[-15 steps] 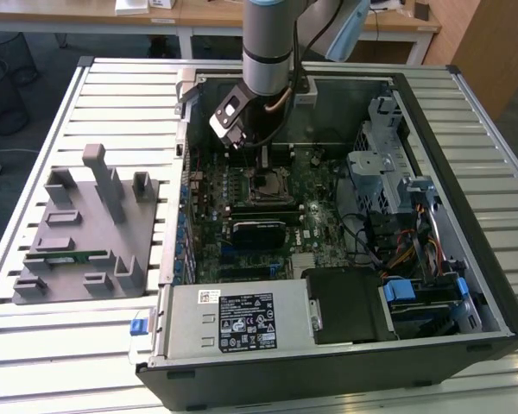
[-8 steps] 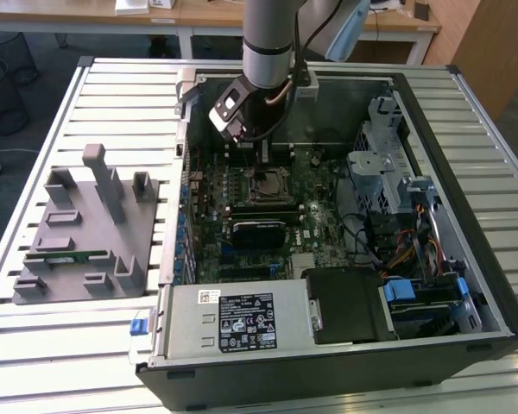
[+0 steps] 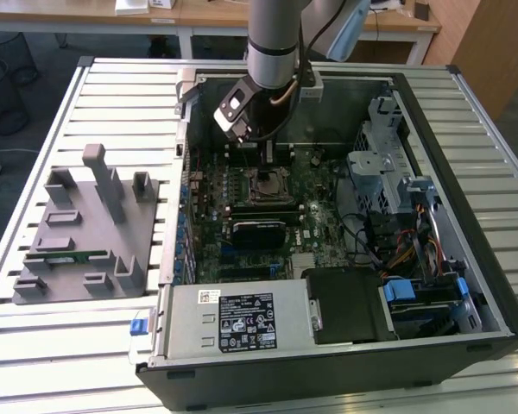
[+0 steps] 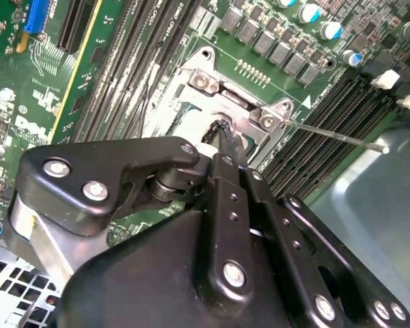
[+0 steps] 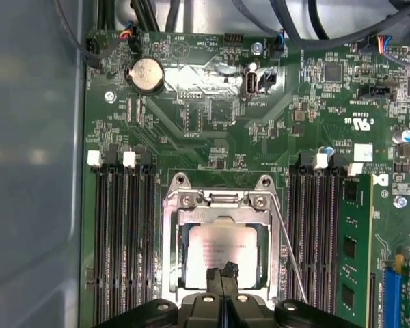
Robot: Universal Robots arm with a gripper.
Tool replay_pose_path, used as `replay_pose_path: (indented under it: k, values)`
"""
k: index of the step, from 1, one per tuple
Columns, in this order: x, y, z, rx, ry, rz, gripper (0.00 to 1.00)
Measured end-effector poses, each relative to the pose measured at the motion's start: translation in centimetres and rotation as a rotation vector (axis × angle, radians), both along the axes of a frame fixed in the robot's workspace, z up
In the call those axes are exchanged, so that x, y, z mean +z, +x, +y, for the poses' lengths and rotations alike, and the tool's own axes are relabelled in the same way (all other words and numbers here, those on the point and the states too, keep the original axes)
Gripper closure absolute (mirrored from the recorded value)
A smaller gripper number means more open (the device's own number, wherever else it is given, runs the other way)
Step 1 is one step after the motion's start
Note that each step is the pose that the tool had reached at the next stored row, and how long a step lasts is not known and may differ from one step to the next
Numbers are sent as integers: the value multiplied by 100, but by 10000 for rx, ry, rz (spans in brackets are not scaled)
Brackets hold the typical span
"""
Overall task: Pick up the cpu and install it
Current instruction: 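Close the cpu cover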
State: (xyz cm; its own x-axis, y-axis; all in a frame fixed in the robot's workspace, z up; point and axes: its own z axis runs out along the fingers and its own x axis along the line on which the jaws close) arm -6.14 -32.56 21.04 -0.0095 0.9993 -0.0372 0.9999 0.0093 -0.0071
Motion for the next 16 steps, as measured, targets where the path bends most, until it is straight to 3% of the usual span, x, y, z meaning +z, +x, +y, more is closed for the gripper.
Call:
replay_pose_path:
  k: [16]
  values:
    - [0, 78, 0, 0, -2, 2, 89]
